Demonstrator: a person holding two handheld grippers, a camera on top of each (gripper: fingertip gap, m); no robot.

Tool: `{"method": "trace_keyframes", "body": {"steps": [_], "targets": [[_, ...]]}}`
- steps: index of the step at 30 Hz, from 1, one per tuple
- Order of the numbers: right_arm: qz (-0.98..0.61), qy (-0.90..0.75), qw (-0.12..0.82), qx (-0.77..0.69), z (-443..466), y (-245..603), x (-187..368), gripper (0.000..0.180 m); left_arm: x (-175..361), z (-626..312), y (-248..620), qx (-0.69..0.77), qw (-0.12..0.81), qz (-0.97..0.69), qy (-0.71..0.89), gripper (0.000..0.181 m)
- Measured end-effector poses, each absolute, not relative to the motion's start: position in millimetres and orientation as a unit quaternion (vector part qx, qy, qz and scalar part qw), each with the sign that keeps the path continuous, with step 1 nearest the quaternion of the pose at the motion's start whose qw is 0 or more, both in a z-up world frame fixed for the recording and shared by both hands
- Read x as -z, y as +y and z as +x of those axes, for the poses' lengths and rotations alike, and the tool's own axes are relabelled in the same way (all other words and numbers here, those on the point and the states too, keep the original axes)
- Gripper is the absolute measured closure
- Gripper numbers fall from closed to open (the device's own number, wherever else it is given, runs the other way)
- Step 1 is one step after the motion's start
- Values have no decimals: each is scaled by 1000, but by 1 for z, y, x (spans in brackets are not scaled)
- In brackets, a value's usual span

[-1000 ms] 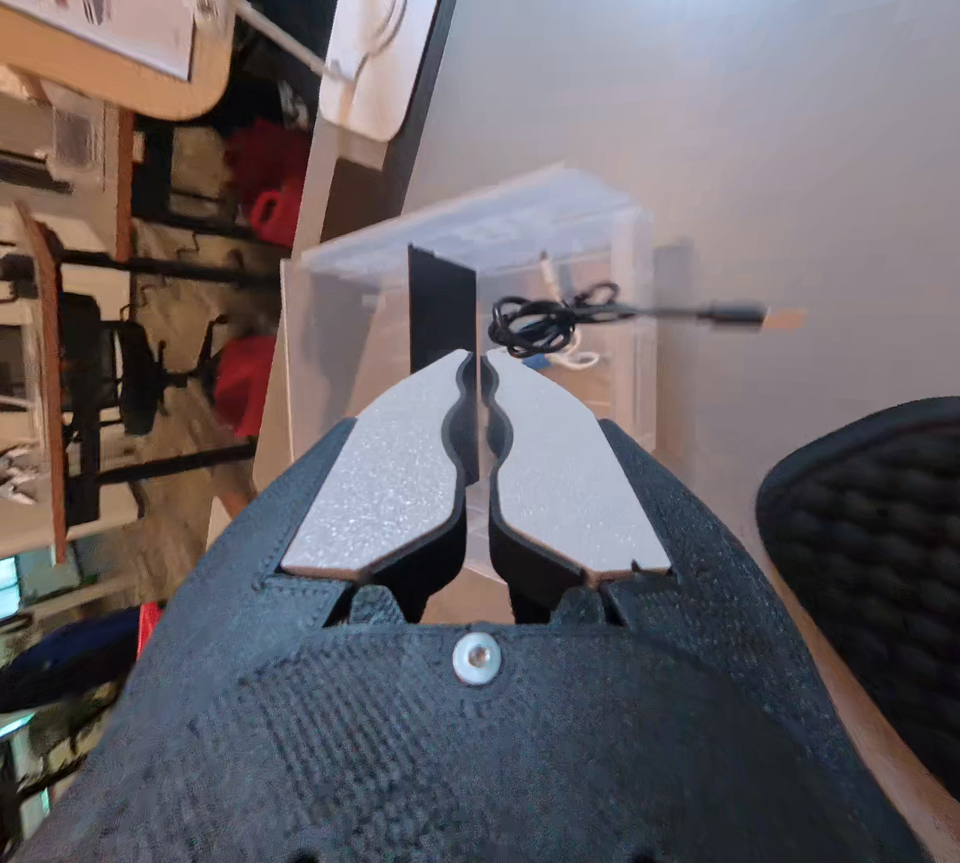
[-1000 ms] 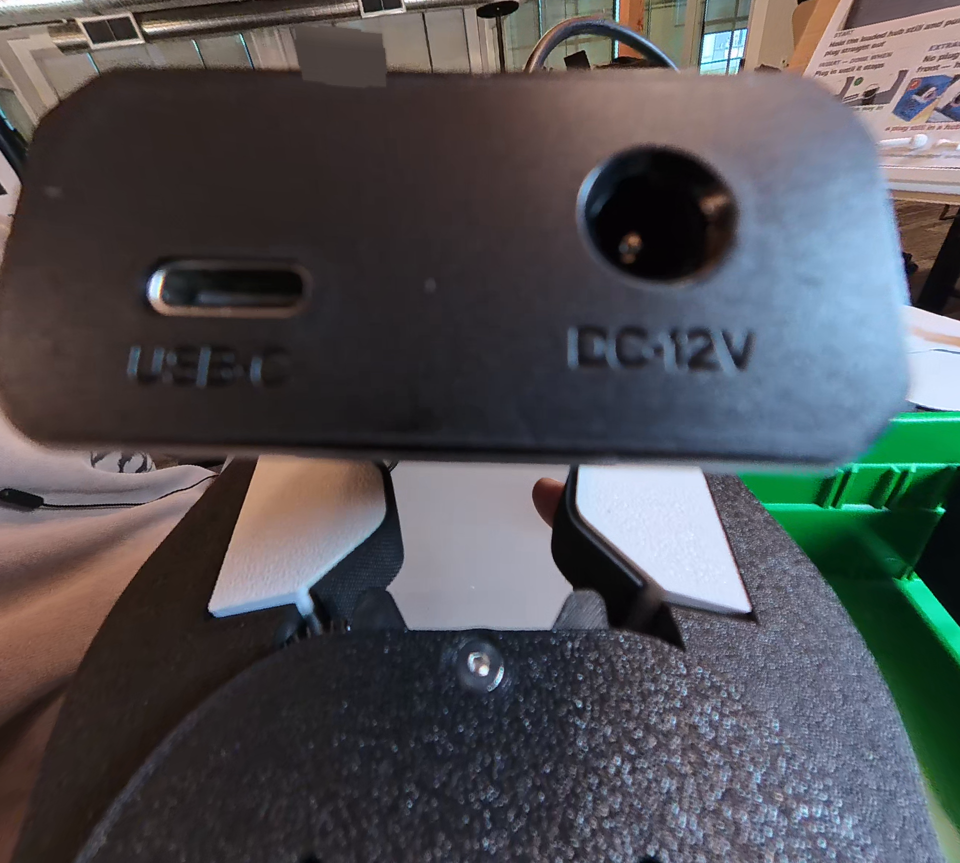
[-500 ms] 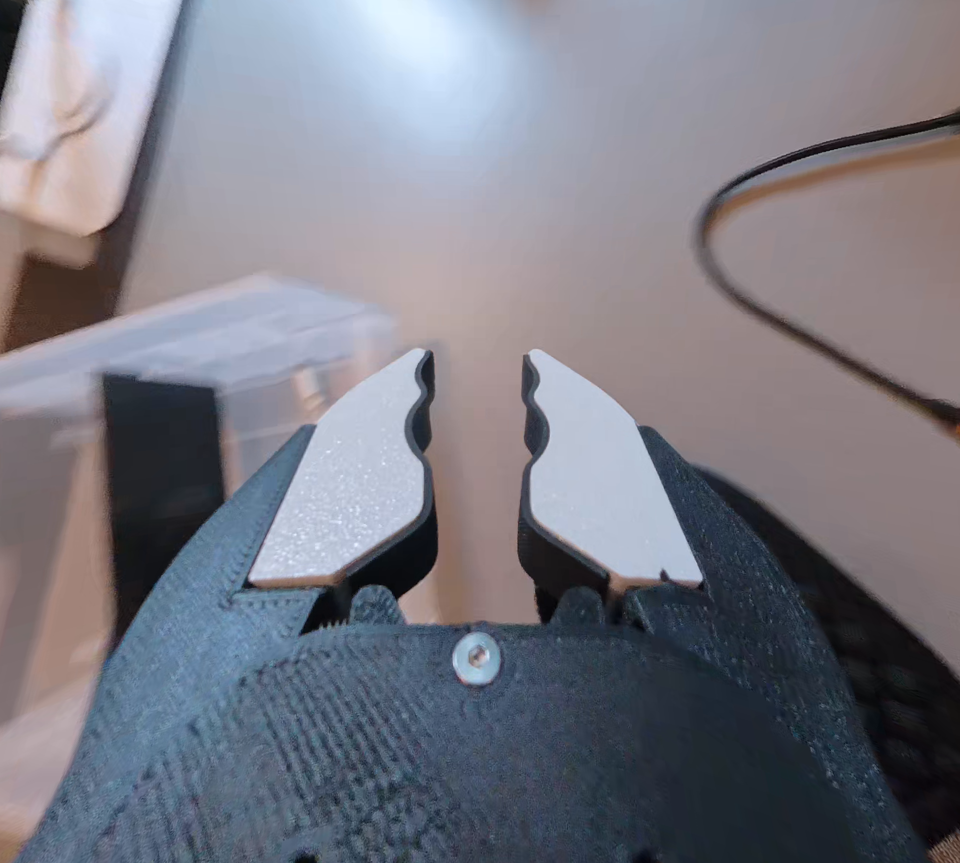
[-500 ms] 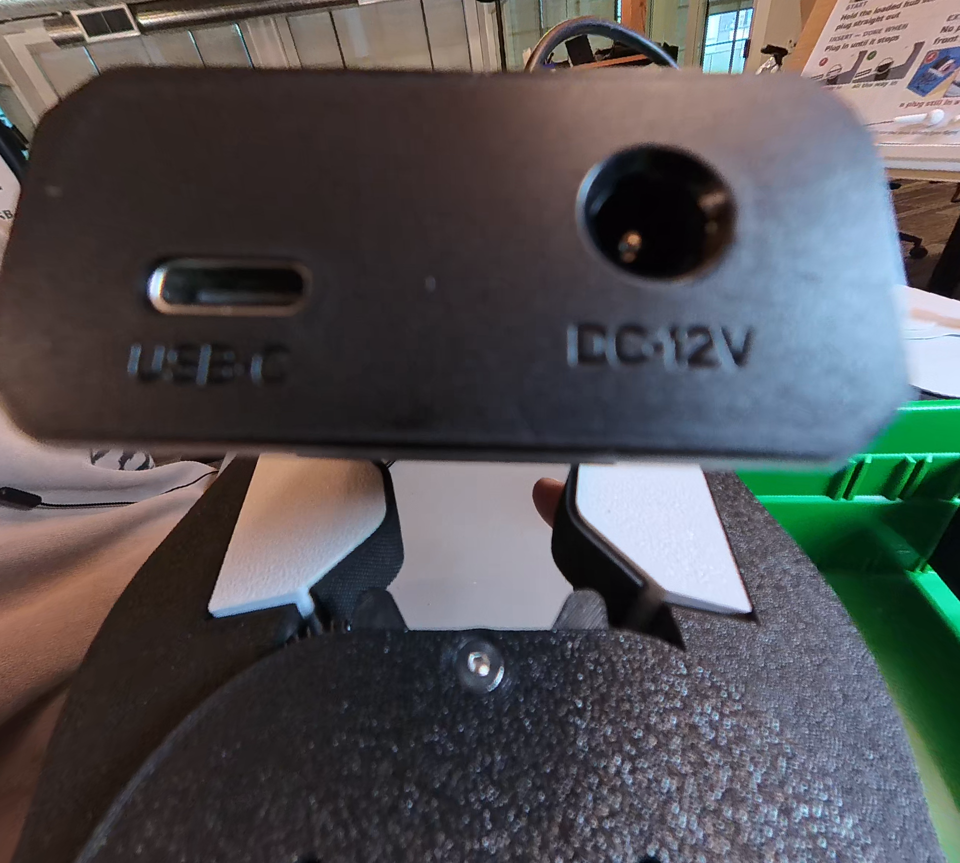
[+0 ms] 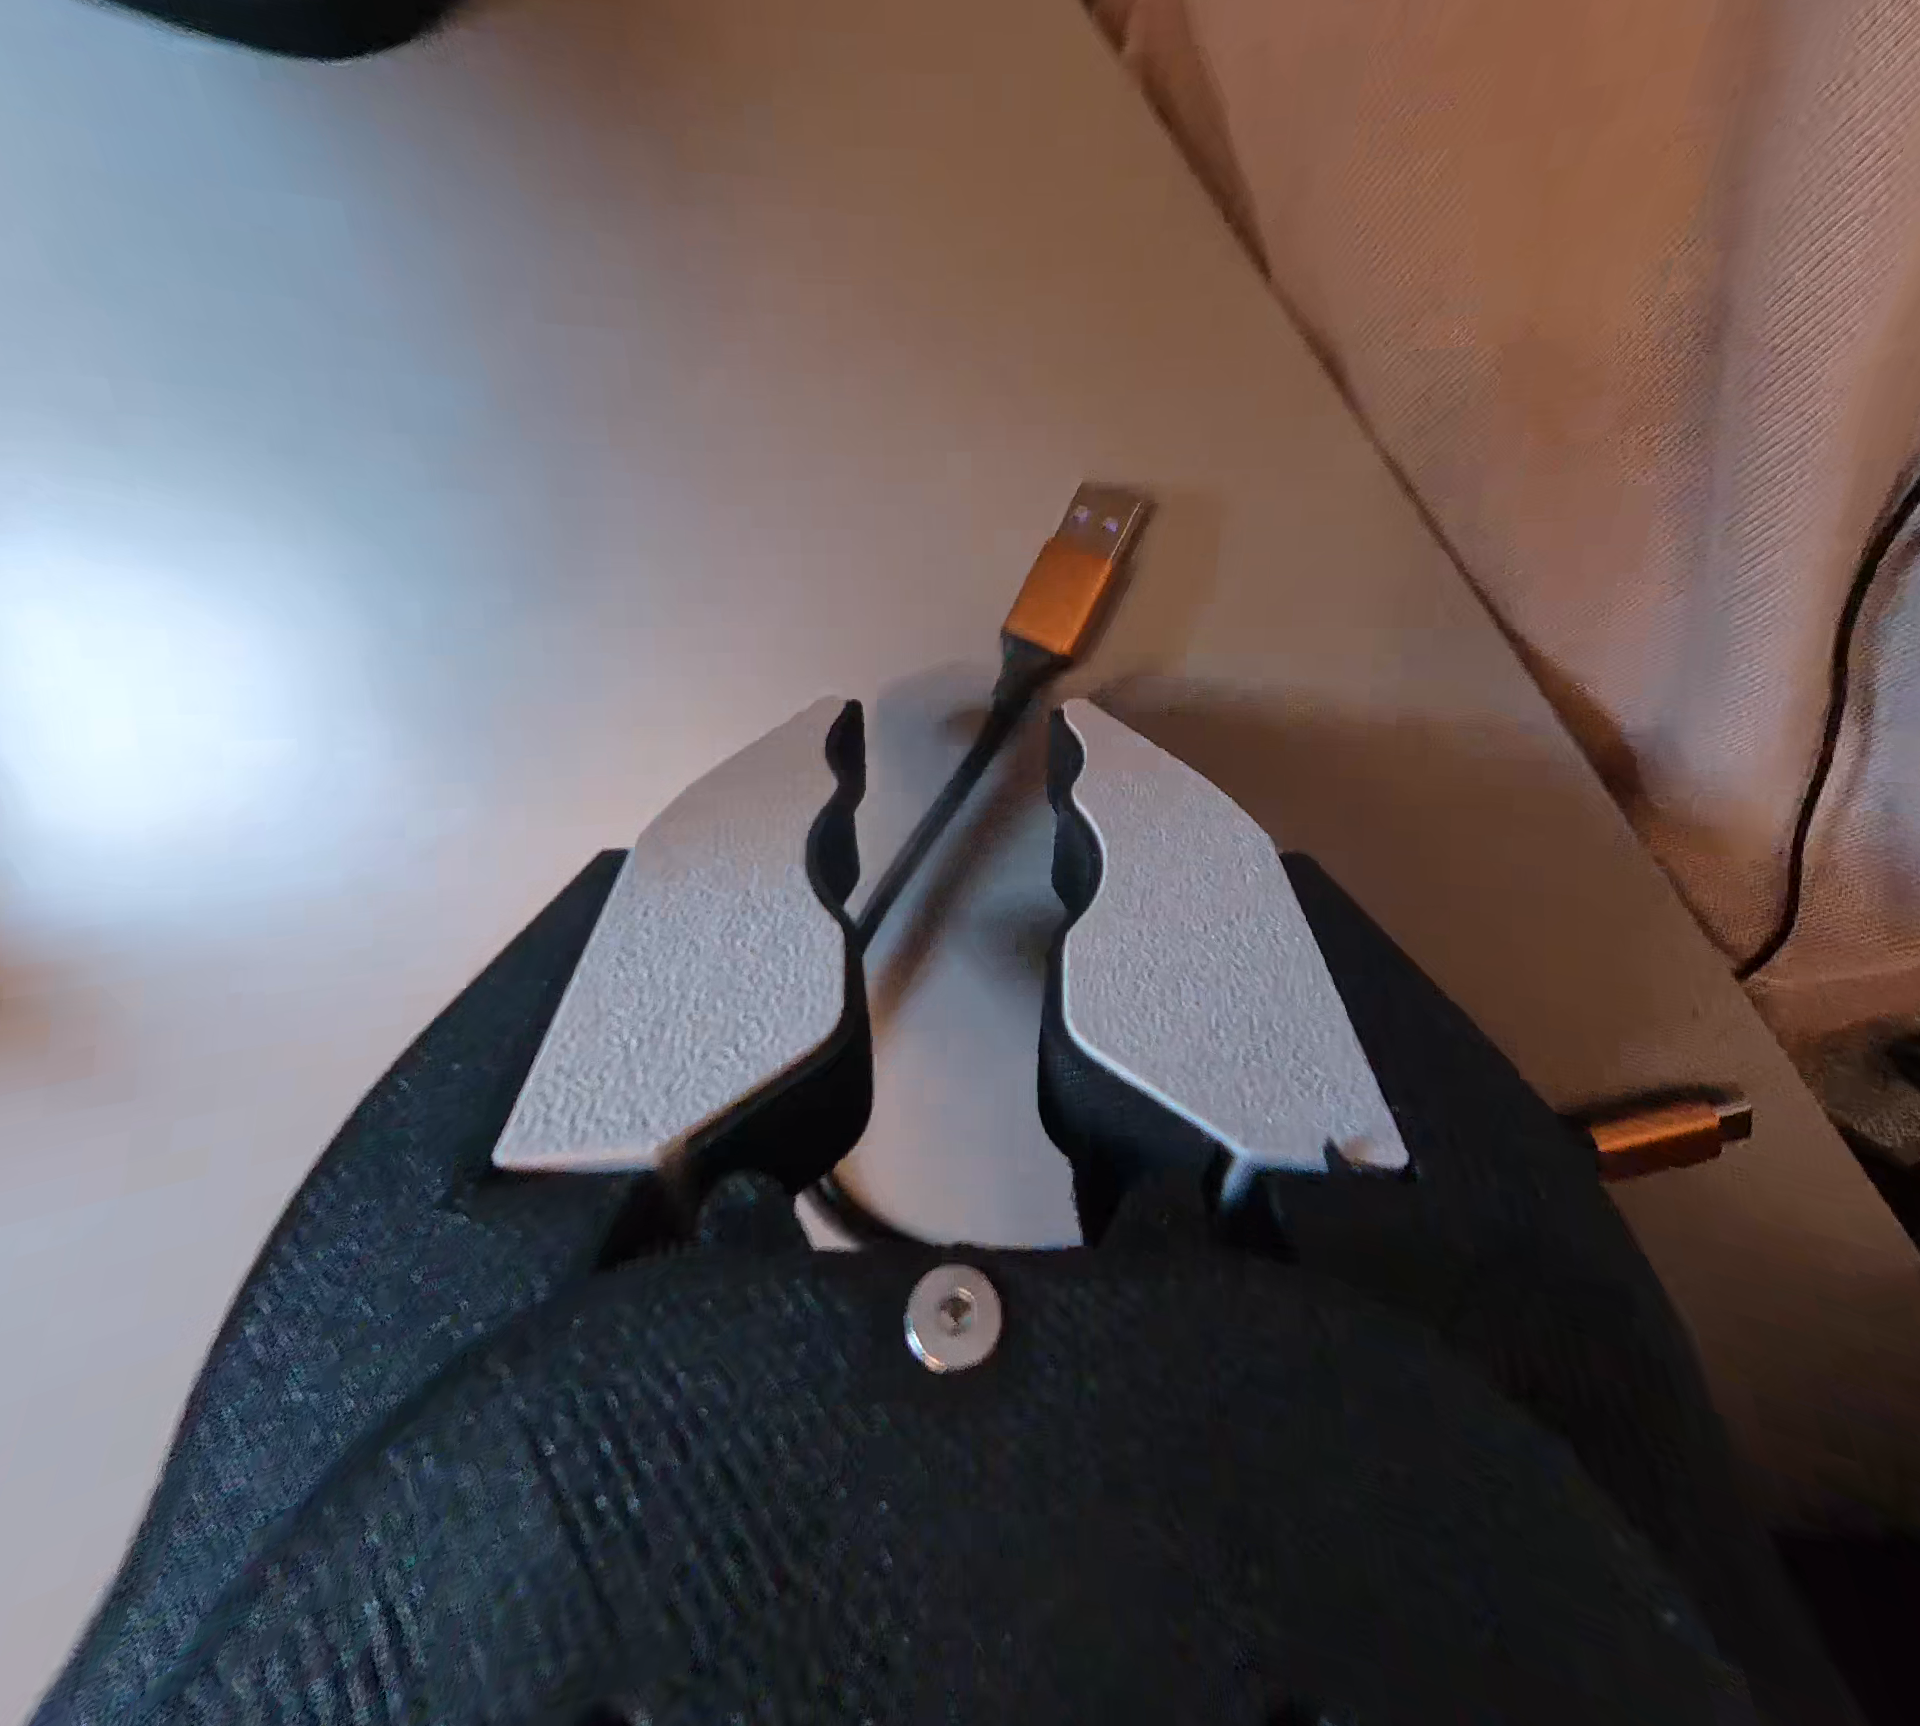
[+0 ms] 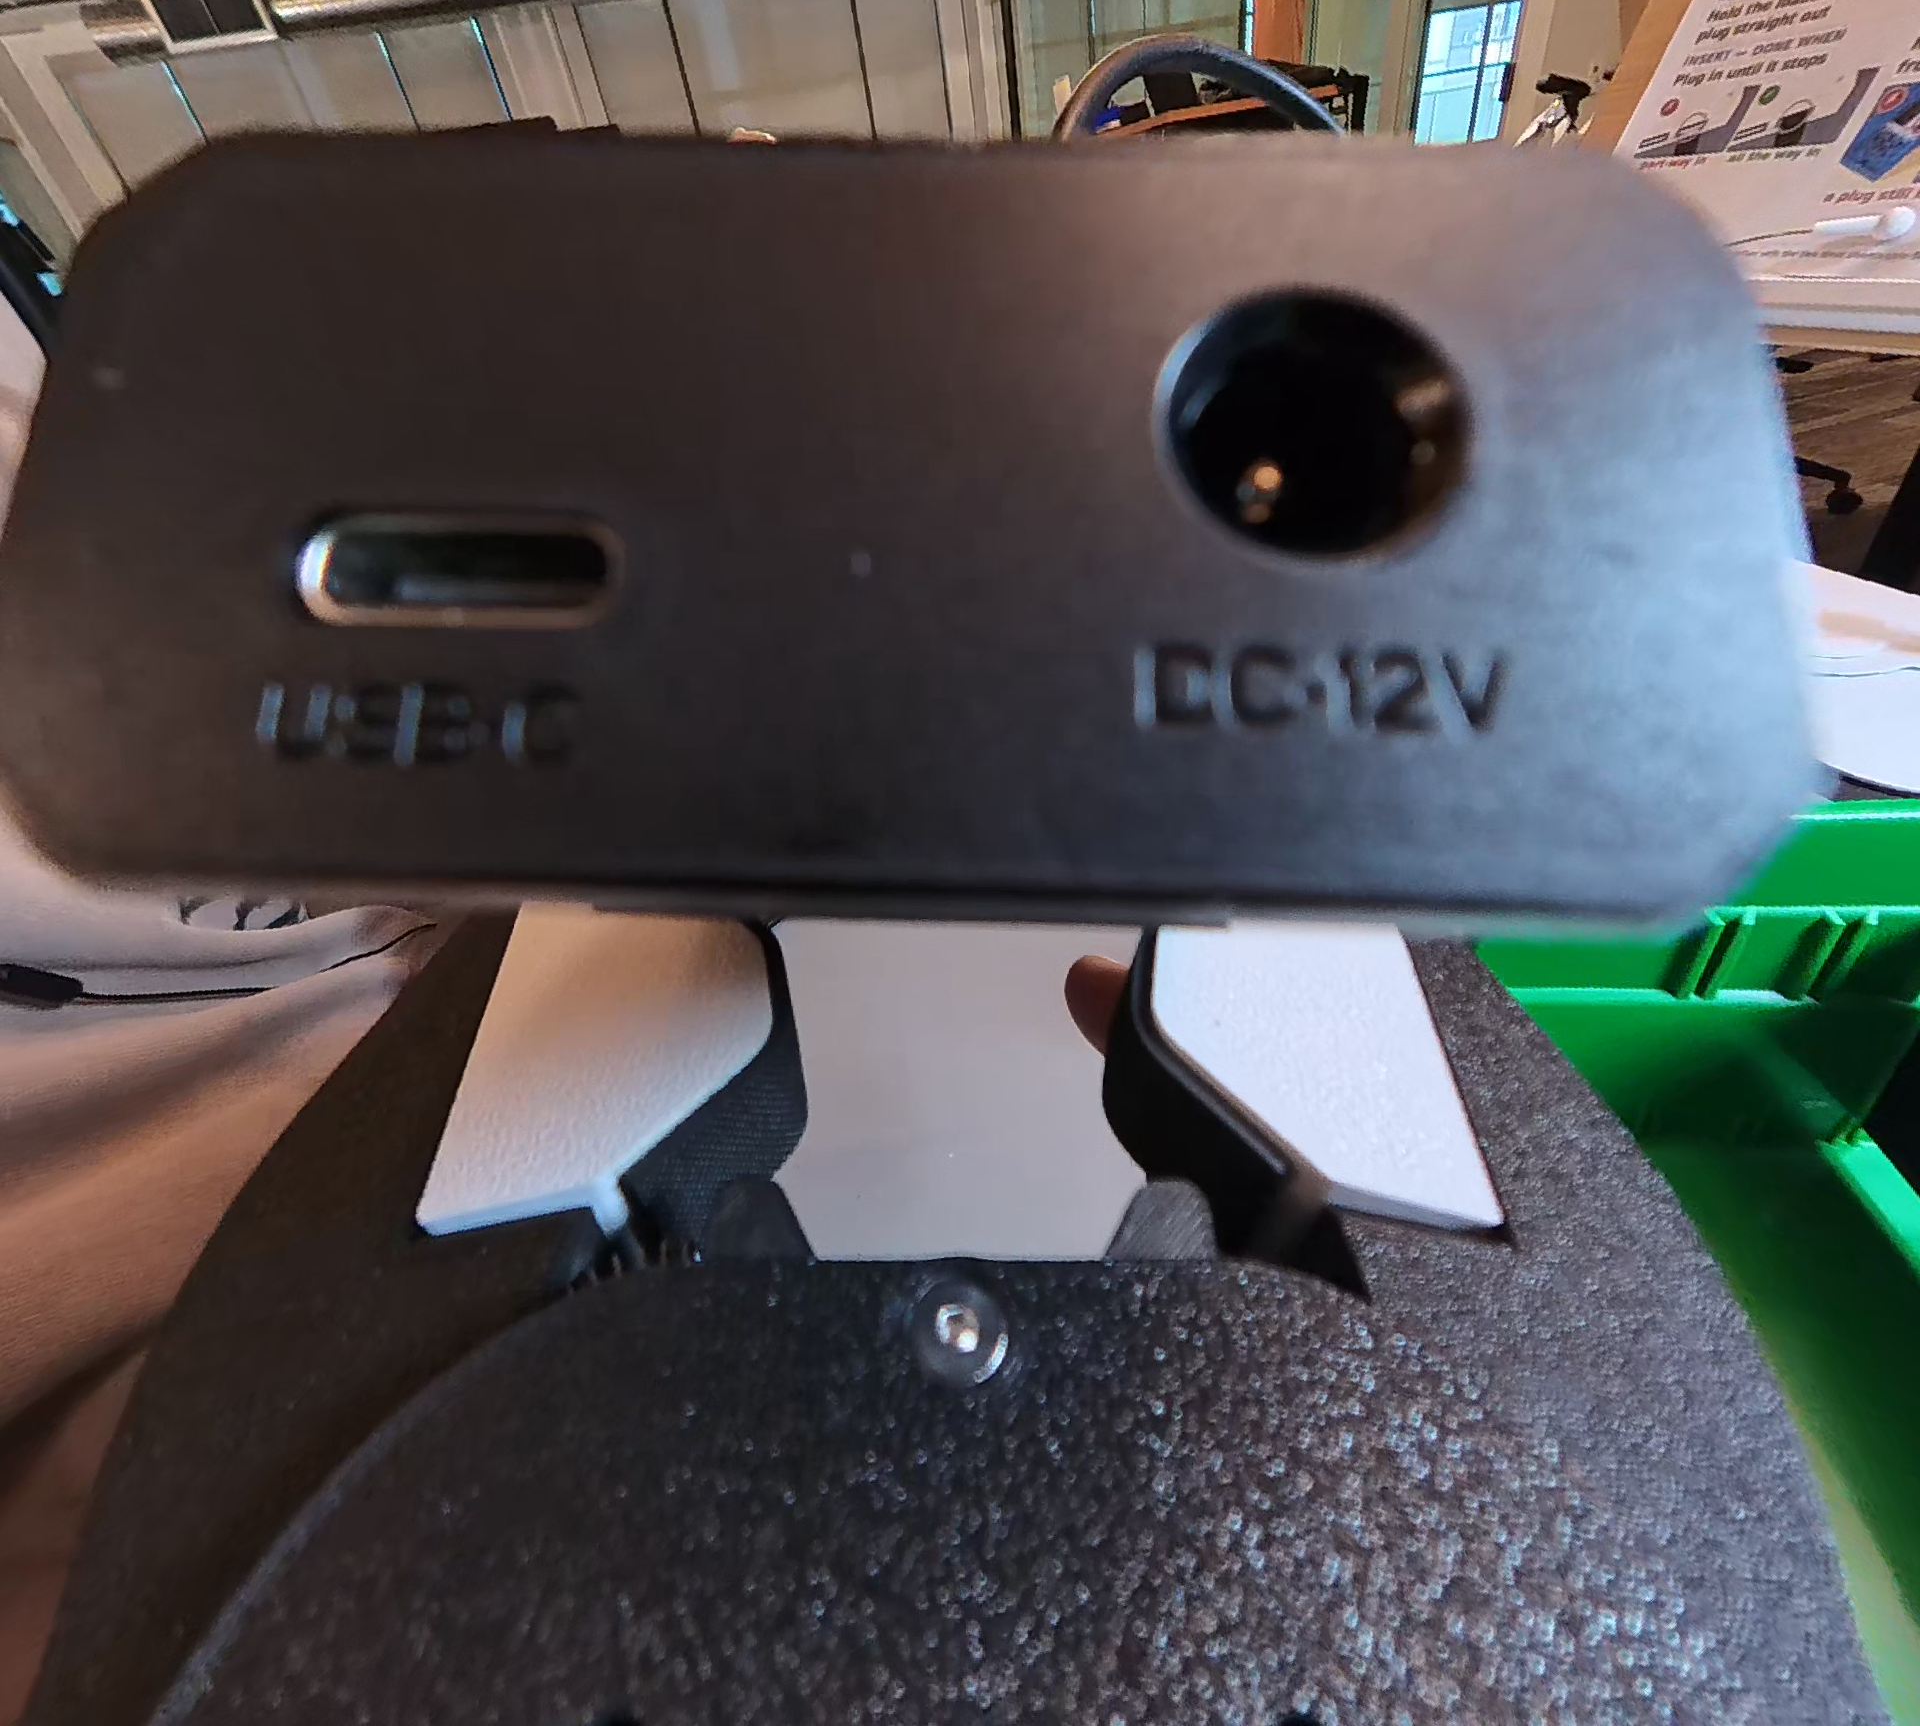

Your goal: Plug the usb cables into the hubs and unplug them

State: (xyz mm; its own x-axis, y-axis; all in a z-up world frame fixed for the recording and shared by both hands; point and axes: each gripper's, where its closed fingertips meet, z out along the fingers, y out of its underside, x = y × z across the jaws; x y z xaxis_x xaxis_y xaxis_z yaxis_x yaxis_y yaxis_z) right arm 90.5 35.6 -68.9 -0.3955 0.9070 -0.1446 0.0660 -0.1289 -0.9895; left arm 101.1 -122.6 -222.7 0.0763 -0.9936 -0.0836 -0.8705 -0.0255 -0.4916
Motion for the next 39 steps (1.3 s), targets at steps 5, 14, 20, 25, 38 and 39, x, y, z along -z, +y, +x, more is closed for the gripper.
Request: {"method": "trace_keyframes", "body": {"steps": [5,14,20,25,38,39], "targets": [[-430,-568,342,-613,92,37,70,108,230,116,-130,181,180,-686,681,157],[-426,-573,340,-612,91,34,72,108,194,98,-91,270,331,-712,557,173],[-397,-598,328,-613,92,20,79,108,152,67,-69,280,444,-708,472,173],[-368,-641,317,-595,90,-1,91,108,147,51,-53,237,475,-731,428,173],[-379,-710,288,-519,73,-23,128,109,115,60,-22,41,406,-782,471,173],[-381,-713,287,-515,73,-23,130,109,111,62,-20,35,396,-783,479,173]]}}
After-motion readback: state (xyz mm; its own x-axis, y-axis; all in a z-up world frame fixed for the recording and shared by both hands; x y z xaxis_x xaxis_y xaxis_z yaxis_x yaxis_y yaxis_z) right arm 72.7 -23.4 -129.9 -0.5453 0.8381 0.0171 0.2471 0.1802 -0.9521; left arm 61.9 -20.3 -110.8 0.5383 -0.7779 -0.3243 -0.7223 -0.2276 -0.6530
